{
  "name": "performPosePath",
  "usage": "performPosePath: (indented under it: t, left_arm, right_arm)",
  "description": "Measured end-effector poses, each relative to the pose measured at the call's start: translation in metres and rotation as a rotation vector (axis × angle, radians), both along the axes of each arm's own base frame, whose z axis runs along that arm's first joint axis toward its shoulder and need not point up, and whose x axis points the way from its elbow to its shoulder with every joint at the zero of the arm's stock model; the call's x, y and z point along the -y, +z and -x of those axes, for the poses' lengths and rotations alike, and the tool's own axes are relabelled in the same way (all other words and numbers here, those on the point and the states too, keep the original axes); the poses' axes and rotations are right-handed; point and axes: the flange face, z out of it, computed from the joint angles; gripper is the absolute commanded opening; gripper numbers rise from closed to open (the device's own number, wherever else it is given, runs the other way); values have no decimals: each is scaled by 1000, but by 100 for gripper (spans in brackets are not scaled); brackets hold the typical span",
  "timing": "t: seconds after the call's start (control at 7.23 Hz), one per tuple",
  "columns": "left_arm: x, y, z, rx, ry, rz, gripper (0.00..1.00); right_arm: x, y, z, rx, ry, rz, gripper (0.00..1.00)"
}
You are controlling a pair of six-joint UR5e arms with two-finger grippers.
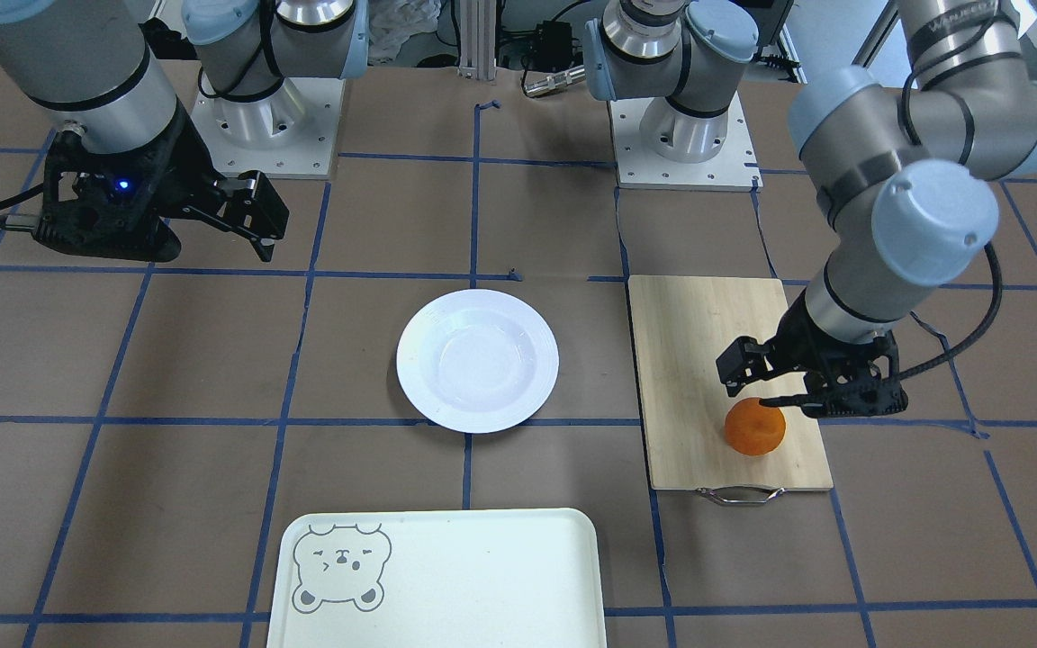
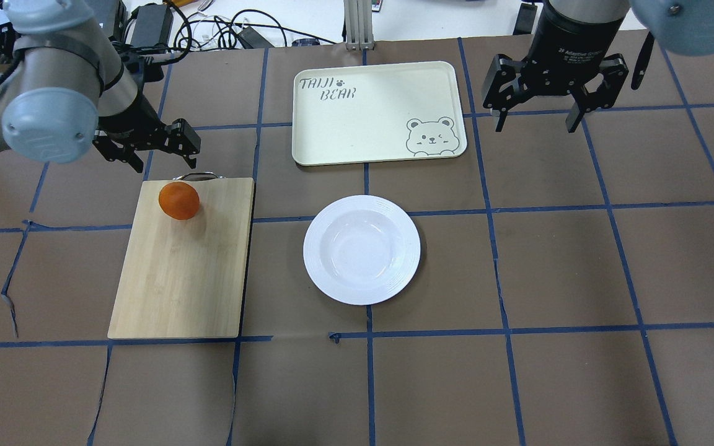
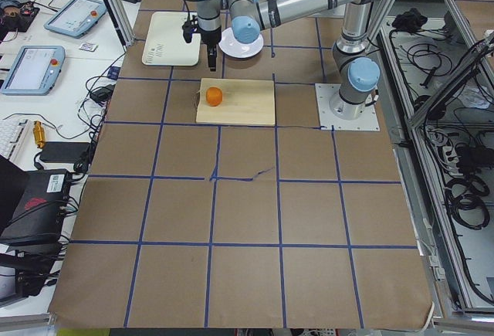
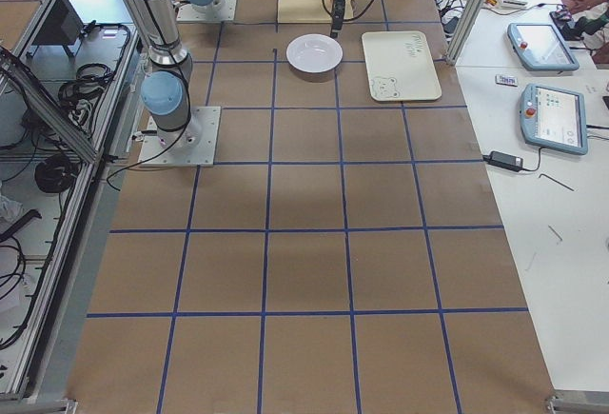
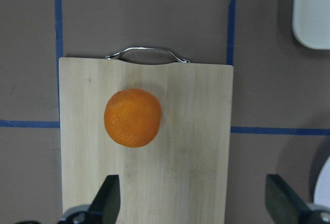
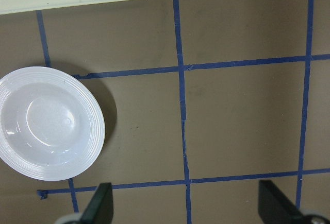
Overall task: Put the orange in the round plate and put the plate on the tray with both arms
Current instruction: 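Lower the left gripper onto the orange on the bamboo board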
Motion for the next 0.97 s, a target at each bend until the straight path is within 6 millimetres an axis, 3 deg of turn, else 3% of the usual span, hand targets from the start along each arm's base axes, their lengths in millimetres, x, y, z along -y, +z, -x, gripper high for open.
performPosePath:
  t: [0.28, 0.41, 0.55, 0.69, 0.83, 0.97]
  left_arm:
    - [12, -58, -14, 37, -6, -82, 100]
    - [16, -80, -16, 36, -16, -102, 95]
    - [20, -97, -17, 32, -36, -121, 44]
    - [22, -106, -18, 27, -53, -138, 8]
    - [22, -108, -19, 18, -60, -151, 0]
    - [21, -106, -20, 4, -61, -163, 0]
  right_arm:
    - [0, 0, 0, 0, -1, 1, 100]
    - [0, 0, 0, -1, -1, 1, 100]
    - [0, 0, 0, -2, -2, -1, 100]
    - [-1, -1, 0, -2, -2, -3, 100]
    - [-1, -1, 0, -2, -2, -4, 100]
    - [0, -2, 0, -2, -2, -6, 100]
